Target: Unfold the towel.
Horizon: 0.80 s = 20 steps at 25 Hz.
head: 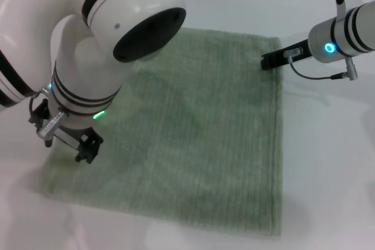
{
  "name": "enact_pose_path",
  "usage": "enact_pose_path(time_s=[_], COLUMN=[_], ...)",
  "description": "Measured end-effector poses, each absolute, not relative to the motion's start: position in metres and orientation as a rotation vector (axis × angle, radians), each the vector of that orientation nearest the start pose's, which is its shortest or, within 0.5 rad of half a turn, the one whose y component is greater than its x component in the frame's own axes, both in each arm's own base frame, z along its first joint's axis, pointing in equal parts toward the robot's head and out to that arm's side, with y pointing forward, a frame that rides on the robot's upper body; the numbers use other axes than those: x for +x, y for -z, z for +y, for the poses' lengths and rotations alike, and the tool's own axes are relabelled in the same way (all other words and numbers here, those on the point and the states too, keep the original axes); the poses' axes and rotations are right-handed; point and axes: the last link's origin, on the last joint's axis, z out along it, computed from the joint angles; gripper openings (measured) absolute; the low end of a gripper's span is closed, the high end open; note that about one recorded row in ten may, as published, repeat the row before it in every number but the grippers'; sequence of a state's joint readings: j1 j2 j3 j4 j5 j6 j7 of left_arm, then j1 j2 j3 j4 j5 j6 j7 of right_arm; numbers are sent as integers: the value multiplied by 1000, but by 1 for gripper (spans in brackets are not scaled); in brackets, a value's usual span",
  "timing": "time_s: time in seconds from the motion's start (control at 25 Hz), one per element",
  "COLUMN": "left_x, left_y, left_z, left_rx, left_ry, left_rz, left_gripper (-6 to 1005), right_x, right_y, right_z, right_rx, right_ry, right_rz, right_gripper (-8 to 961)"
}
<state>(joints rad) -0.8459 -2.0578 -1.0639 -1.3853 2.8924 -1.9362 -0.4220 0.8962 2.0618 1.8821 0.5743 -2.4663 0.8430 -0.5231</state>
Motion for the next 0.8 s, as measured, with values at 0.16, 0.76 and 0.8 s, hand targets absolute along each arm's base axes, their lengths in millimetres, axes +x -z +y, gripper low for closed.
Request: enact_pose_path(time_s=[0.16,0.76,0.8], left_x=[-134,-123,-122], left_y=[34,21,16], left_z=[310,375,404], left_rx=[-1846,-1874,-1843], left_ry=[-1106,-818,-746], left_rz=[-1003,-696,-588], left_gripper=[785,786,786], right_x=[210,169,169], right_y=[52,-9,-9], right_z=[442,455,455], right_rx=[-2268,-2182,-2182], right_ry=[105,-202,-202], right_rz=[1200,900,900], right_gripper=[-1,-1,-1])
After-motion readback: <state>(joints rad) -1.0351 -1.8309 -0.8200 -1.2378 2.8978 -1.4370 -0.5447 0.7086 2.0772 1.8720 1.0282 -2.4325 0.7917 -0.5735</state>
